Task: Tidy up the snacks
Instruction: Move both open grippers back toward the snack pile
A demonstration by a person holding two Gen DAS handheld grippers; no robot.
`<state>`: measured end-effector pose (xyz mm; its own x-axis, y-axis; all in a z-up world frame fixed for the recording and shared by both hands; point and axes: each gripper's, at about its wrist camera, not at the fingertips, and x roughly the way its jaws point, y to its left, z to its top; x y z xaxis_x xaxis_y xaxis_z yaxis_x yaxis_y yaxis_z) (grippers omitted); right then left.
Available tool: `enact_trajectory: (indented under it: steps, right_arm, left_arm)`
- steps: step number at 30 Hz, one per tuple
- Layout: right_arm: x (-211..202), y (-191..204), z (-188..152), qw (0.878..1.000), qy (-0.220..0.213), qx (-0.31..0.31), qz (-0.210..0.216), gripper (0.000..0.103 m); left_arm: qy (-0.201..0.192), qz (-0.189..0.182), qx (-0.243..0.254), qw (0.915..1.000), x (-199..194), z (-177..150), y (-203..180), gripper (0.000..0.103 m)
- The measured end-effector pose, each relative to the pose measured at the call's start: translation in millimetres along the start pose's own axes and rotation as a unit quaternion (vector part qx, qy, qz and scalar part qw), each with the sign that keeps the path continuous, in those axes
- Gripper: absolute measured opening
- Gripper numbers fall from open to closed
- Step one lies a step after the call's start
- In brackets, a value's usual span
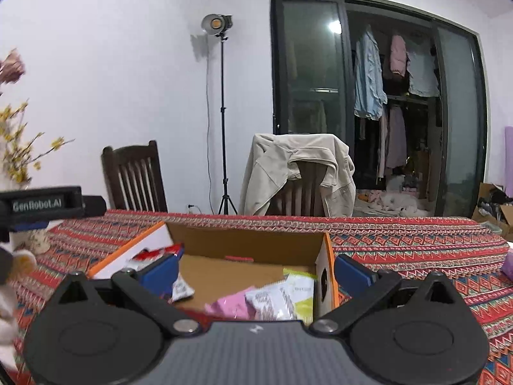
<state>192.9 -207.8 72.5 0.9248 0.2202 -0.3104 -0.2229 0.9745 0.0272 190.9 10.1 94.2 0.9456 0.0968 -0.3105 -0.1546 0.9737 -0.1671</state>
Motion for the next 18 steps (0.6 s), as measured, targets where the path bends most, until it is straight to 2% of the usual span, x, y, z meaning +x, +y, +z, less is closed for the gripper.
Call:
enact_trajectory:
  steps: [7, 18]
  right_arm:
    - [-35, 15, -32, 0.999, 0.021, -0.015, 0.019, 0.103]
    - [-59, 18, -76, 0.998, 0.06, 0.002, 0.032, 0.103]
  left_arm:
    - [0.023, -0.004, 0.002, 0.9997, -32, -28, 29, 0.103]
    - [0.055, 0.004, 0.022, 0.9982, -60, -85, 62, 0.103]
